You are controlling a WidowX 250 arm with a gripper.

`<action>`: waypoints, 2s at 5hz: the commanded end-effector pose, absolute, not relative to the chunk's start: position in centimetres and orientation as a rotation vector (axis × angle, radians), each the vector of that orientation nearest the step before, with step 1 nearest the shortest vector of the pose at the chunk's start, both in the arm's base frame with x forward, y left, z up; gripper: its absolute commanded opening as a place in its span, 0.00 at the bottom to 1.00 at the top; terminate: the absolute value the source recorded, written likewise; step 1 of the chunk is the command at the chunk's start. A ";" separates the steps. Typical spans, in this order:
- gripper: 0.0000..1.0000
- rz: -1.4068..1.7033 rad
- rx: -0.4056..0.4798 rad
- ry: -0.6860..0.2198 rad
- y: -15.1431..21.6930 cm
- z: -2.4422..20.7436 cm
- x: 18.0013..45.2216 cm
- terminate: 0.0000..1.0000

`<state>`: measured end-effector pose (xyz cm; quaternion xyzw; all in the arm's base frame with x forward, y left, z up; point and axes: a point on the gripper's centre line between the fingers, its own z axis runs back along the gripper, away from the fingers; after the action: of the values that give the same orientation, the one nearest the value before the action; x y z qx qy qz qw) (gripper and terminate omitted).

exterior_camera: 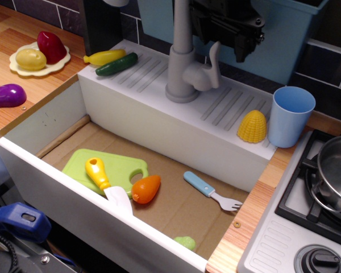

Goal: Turn lever vertical to front

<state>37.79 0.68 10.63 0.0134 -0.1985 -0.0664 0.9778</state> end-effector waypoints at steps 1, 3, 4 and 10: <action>0.00 -0.099 0.015 -0.432 0.8 11.7 37.0 0.00; 0.00 -0.055 -0.023 -0.421 1.0 10.2 35.5 0.00; 0.00 -0.021 -0.053 -0.395 0.8 9.4 34.6 0.00; 1.00 0.053 -0.138 -0.383 -2.0 3.4 32.1 0.00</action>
<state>30.74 -1.37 1.55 -0.0656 -0.1578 0.0409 0.9844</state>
